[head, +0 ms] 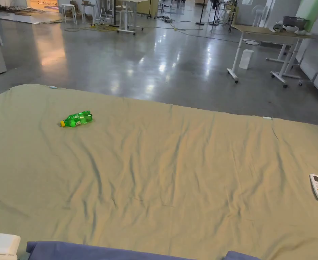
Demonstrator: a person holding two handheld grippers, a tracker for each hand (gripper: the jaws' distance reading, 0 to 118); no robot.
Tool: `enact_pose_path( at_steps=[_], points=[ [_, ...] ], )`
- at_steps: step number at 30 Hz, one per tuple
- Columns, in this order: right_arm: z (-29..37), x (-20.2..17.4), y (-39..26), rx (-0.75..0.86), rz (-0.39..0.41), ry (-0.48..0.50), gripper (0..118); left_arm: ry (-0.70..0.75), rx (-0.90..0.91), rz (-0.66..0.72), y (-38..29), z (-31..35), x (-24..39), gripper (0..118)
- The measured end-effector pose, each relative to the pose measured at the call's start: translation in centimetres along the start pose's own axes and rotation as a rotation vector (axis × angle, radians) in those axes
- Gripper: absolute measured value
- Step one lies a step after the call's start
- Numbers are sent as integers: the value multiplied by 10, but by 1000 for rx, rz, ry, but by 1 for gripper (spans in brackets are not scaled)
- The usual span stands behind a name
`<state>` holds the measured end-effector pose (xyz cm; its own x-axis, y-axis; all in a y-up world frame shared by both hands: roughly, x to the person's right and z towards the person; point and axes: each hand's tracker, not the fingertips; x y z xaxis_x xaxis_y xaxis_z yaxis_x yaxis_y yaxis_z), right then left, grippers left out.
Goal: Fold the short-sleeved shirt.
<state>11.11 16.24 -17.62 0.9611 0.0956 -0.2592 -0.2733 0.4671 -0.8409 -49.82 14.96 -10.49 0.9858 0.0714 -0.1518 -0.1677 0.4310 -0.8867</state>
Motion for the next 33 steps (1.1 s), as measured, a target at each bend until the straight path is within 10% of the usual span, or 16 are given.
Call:
enact_pose_path(
  at_steps=[9,15,18,23,33],
  points=[
    [-36,-21,-7,-59,36,-48,4,64,-41,-14,-4,-27,15,5],
    [-8,-23,5,-9,67,-179,46,65,52,29,2,-6,14,28],
    [19,-24,21,105,40,-206,62,68,169,34,17,14,21,63],
    [66,-43,60,411,-25,-166,80,69,410,5,51,43,49,63],
    [87,-97,113,901,-78,-134,74,140,870,-65,88,80,125,62]
  ],
)
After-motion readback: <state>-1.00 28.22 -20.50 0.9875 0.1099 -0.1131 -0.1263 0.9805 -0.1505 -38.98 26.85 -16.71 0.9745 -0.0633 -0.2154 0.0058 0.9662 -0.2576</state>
